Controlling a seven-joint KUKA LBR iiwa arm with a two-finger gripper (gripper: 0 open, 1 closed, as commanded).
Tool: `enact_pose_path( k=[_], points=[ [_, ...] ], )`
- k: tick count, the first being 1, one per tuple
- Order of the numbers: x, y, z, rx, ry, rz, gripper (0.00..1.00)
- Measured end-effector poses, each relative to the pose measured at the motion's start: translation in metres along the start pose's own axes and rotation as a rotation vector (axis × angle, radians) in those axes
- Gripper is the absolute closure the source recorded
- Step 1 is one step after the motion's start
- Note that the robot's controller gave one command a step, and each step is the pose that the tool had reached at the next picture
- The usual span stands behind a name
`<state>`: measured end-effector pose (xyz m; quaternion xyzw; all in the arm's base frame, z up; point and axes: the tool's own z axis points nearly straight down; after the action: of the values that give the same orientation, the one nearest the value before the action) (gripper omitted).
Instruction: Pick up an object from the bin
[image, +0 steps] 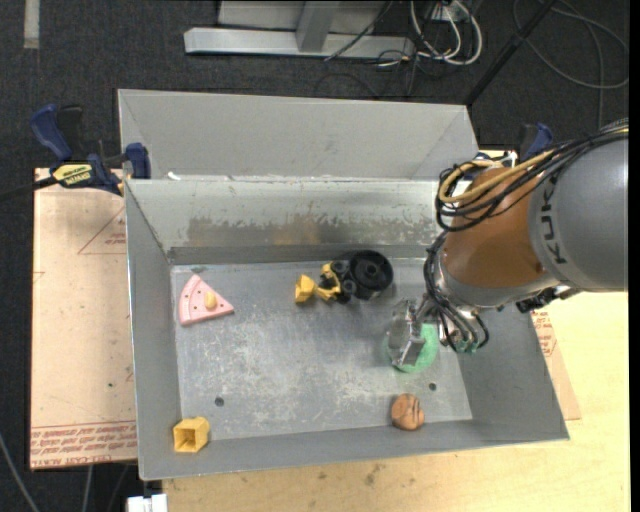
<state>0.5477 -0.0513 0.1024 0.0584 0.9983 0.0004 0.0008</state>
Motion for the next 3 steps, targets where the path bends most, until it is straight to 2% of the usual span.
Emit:
enact_pose_path(
  k=[1, 2, 3],
  points=[
    [0.0, 0.0, 0.0, 0.0, 0.0, 0.0, 0.0],
    [0.0, 0.0, 0.0, 0.0, 0.0, 0.0, 0.0],
    [0.02, -0.021, -0.001, -0.001, 0.0, -0.014, 0.0]
  ],
)
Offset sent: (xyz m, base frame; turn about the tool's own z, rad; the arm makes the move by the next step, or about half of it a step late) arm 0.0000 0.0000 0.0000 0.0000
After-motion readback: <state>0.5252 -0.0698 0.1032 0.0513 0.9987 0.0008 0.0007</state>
